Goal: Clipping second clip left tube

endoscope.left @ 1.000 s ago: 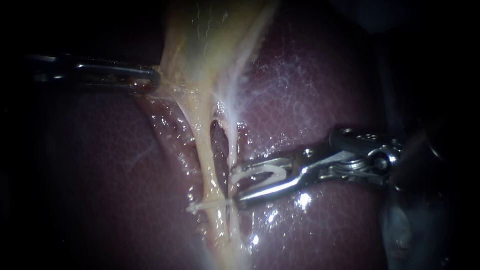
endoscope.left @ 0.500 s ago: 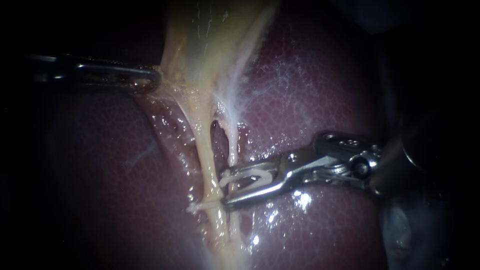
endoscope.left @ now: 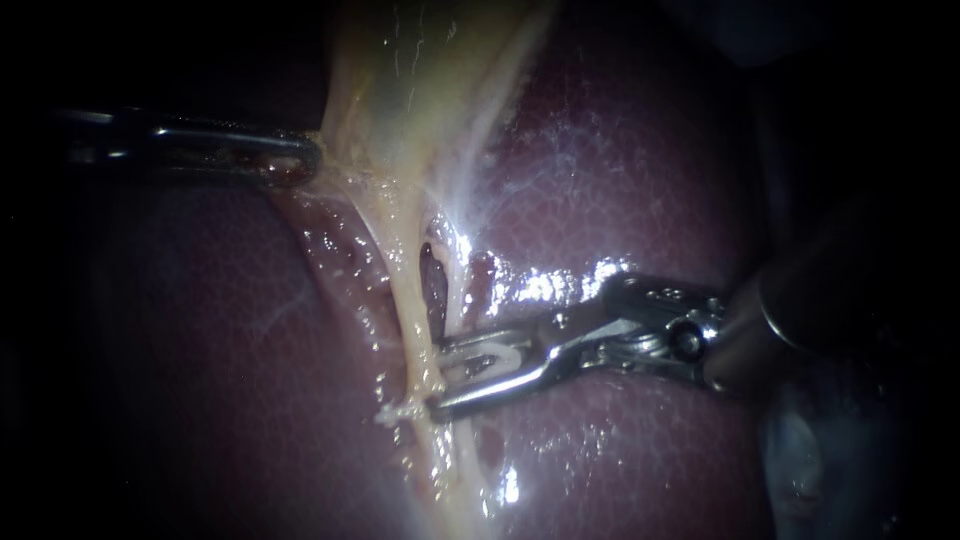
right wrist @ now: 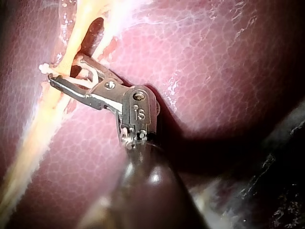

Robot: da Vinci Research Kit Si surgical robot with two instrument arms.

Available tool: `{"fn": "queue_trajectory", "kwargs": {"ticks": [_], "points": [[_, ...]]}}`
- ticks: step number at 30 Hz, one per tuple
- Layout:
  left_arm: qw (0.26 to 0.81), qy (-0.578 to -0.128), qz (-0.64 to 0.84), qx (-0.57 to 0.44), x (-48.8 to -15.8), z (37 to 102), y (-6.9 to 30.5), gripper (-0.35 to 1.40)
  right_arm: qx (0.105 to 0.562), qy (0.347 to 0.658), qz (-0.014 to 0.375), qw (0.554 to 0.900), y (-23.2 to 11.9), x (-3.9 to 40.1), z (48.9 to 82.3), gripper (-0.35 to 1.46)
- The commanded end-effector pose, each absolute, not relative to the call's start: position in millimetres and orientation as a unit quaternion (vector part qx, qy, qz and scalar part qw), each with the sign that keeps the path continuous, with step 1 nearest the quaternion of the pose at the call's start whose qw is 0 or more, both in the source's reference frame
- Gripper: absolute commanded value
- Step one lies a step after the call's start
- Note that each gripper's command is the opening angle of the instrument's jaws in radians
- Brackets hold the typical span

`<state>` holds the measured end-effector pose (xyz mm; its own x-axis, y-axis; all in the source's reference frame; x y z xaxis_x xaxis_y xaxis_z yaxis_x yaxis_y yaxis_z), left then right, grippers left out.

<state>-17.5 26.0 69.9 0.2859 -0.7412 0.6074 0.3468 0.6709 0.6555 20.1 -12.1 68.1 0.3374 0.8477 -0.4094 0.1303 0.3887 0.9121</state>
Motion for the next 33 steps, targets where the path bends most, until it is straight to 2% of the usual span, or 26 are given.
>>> {"fn": "queue_trajectory", "kwargs": {"ticks": [1,11,25,33], "points": [[0.776,-0.484,-0.351,0.203,-17.5,70.0,26.0,-0.35,0.483,0.508,0.271,0.66,-12.1,20.3,68.1,0.45],[0.776,-0.484,-0.351,0.203,-17.6,70.1,26.0,-0.35,0.506,0.531,0.261,0.627,-12.4,22.5,66.4,0.46],[0.776,-0.484,-0.35,0.205,-17.5,70.1,26.0,-0.35,0.523,0.552,0.262,0.594,-12.6,24.4,58.1,0.44],[0.776,-0.484,-0.35,0.205,-17.5,70.1,26.0,-0.35,0.515,0.556,0.273,0.593,-12.3,24.4,57.7,0.39]]}}
